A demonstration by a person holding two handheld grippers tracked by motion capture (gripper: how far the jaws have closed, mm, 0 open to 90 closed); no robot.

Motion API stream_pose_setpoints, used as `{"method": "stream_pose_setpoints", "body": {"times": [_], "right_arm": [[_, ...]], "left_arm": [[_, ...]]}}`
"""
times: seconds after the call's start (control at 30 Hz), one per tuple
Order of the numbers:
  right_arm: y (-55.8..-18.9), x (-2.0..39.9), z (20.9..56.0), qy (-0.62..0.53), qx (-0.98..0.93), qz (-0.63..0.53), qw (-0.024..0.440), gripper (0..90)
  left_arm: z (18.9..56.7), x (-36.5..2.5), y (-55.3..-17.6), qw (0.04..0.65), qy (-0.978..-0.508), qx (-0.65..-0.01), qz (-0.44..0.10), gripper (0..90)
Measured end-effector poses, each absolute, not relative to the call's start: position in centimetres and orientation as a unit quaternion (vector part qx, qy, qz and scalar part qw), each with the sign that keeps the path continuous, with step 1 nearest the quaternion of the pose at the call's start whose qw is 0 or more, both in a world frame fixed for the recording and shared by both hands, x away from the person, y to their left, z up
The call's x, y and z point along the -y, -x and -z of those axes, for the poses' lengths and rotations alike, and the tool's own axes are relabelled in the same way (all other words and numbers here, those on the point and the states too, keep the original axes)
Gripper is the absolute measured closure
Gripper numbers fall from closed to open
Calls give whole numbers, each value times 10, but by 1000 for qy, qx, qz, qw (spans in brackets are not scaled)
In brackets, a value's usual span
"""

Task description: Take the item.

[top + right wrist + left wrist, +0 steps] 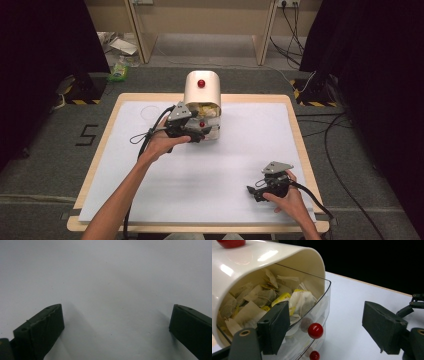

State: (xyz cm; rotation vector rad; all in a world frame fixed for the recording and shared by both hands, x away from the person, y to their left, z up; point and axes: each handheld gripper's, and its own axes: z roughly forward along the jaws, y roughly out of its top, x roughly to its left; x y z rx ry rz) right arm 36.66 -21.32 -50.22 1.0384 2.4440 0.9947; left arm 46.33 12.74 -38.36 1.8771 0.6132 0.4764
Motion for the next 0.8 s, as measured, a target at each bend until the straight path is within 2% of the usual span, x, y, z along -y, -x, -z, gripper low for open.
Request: {"method": "stream_pose_setpoints", "body": {"times": [0.8], "right_arm": [[-366,213,502,-361,-852,-346,153,4]], "left_arm": [[386,-128,-430,523,-790,-246,-206,222]]}}
